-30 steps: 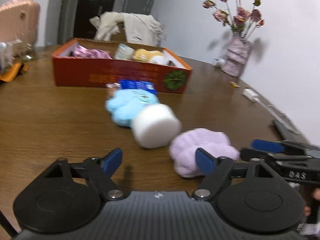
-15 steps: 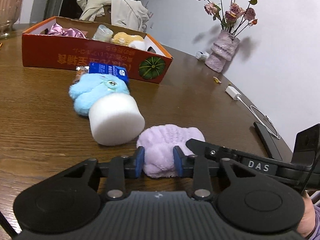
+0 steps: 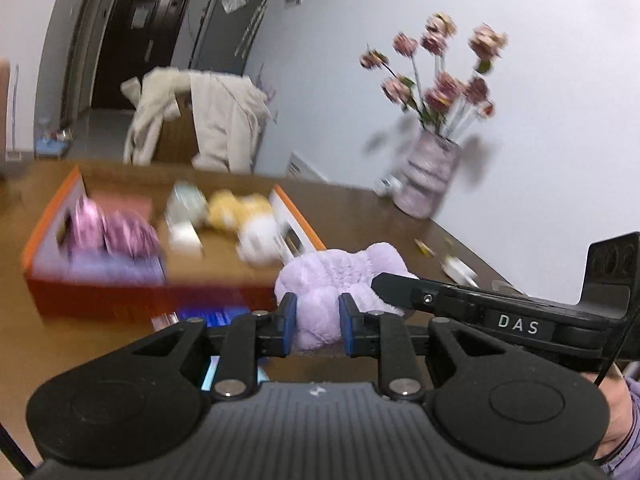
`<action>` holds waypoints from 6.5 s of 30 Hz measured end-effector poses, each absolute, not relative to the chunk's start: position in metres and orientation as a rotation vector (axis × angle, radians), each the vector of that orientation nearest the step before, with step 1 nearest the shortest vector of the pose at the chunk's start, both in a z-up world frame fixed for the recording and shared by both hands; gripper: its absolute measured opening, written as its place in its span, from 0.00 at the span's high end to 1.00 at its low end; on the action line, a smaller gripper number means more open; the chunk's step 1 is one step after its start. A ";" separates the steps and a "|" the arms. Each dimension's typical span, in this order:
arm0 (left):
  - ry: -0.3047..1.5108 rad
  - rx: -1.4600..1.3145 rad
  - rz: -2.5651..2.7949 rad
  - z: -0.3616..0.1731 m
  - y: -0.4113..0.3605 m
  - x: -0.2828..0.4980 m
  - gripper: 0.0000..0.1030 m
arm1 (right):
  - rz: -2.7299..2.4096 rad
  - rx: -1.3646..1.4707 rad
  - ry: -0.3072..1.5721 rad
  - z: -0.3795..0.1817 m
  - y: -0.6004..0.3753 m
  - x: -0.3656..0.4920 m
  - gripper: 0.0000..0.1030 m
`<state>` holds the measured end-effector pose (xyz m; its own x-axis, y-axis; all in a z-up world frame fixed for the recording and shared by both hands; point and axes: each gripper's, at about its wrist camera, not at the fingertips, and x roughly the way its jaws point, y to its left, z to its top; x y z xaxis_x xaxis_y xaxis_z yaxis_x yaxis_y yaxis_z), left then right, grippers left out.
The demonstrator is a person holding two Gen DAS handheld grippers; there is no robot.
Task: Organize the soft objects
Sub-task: 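Lift the lavender headband with both grippers, lower it into the box and open, then withdraw both grippers from the box and move them to the light-blue plush, then close both grippers together on the light-blue plush toy, then carry the blue plush with both grippers over the box and release it inside, then withdraw both grippers and move them to the white cylindrical sponge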
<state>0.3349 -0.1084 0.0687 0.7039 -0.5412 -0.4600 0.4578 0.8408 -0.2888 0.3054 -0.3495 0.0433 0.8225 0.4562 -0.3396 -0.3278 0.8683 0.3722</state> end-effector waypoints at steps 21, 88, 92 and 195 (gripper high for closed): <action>0.691 0.083 -0.364 0.030 -0.083 0.501 0.63 | 0.282 0.185 0.708 -0.005 -0.273 0.509 0.51; 0.772 -0.369 -0.444 -0.028 -0.041 0.333 0.60 | 0.430 0.454 0.653 -0.048 -0.294 0.327 0.43; 0.812 -0.442 -0.498 -0.034 -0.039 0.343 0.65 | 0.462 0.489 0.688 -0.056 -0.291 0.336 0.59; 0.517 -0.152 -0.265 0.031 -0.014 0.187 0.22 | 0.239 0.193 0.470 0.012 -0.297 0.174 0.24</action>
<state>0.1873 -0.0145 0.0309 0.8365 -0.2870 -0.4668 0.2109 0.9549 -0.2092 0.1742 -0.2971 0.0117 0.8647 0.2708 -0.4230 -0.1823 0.9540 0.2381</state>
